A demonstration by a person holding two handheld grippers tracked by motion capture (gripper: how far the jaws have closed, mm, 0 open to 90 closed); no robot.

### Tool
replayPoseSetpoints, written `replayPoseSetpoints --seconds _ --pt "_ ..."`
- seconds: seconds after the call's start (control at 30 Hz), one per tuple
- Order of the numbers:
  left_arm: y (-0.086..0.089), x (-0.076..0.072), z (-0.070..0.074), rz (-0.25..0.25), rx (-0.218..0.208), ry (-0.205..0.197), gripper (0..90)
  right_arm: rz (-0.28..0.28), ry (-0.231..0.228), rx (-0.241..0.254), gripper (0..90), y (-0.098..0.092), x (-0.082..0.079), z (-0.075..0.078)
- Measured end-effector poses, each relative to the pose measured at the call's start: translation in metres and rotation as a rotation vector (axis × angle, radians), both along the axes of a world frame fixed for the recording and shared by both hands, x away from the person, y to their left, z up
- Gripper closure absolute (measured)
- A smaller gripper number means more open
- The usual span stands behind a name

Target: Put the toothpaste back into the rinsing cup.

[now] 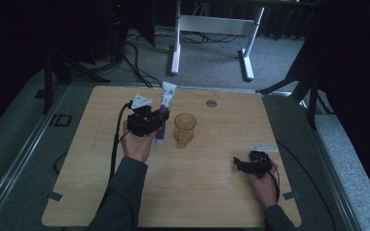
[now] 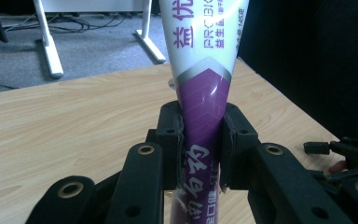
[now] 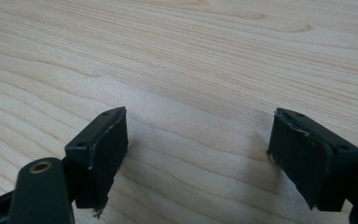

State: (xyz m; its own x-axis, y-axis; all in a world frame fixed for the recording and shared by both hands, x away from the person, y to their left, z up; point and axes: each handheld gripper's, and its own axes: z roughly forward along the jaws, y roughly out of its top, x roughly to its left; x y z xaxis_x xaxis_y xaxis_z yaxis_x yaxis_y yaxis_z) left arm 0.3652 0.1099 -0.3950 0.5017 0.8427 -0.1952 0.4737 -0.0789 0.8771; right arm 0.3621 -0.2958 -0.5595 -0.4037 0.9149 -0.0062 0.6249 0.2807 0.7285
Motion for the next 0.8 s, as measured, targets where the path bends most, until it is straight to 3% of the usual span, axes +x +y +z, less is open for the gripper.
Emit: replayPoseSetpoints --seconds 0.8 --pt "-0.0098 0.009 0.0056 0.019 -0.031 -0.046 72.6 0.0 0.0 0.0 19.5 0.0 0.0 0.0"
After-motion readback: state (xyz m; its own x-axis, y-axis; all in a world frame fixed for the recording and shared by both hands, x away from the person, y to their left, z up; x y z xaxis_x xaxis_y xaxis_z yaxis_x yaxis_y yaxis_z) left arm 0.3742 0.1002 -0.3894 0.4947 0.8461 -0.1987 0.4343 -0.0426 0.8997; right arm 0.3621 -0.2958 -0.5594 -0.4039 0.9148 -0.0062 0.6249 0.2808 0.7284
